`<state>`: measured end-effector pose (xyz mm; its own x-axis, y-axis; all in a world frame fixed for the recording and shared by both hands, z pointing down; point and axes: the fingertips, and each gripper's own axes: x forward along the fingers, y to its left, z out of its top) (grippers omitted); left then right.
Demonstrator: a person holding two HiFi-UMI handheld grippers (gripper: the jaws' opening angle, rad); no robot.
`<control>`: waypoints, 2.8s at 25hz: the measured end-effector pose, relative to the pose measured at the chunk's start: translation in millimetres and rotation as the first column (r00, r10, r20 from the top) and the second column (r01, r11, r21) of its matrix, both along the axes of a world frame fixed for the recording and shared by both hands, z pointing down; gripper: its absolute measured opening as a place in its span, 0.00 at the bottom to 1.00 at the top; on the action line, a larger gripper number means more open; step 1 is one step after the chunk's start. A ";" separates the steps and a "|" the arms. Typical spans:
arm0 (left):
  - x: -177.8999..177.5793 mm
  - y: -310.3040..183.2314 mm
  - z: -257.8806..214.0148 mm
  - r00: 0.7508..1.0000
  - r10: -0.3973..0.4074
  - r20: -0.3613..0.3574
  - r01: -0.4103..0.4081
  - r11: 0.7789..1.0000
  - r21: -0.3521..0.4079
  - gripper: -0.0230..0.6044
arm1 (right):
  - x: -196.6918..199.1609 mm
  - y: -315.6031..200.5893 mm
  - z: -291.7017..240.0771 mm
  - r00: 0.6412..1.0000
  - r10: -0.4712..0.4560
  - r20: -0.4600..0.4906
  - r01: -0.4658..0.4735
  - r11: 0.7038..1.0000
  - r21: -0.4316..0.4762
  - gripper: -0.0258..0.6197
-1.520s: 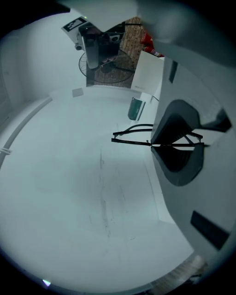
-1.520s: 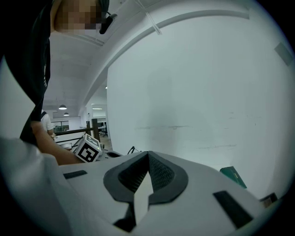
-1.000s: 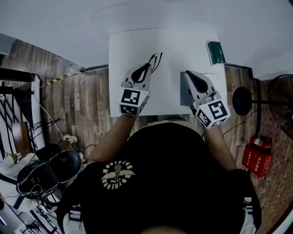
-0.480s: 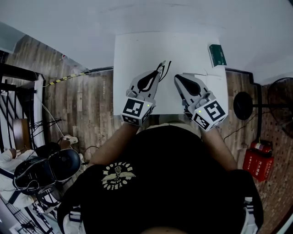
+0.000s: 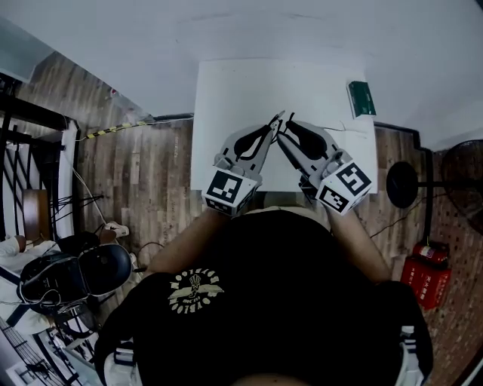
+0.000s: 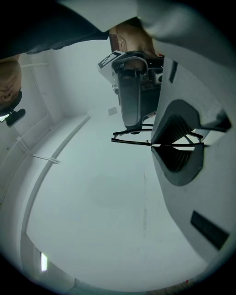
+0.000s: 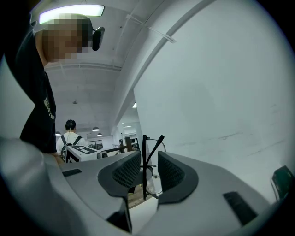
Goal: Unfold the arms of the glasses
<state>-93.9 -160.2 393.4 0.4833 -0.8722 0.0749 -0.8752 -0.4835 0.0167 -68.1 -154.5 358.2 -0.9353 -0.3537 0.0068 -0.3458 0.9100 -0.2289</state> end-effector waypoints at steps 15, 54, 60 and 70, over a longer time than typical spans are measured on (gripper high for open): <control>-1.1 1.4 -3.4 0.998 0.018 -0.065 -0.019 1.000 -0.015 0.07 | 19.6 15.9 1.6 0.998 0.061 0.019 -0.061 0.998 -0.014 0.08; -82.0 24.1 -61.9 0.965 -0.069 -0.252 0.080 0.996 0.036 0.07 | 6.3 60.4 42.3 0.998 0.053 -0.031 -0.055 0.997 -0.060 0.09; -72.2 38.5 -54.3 0.962 -0.043 -0.271 0.050 0.999 0.019 0.07 | 17.0 78.8 46.4 0.996 0.082 -0.035 -0.084 0.995 -0.059 0.09; -49.9 27.1 -39.6 0.980 -0.127 -0.152 0.135 0.990 0.042 0.07 | 79.9 51.9 40.8 0.984 0.174 -0.040 -0.176 0.984 -0.037 0.21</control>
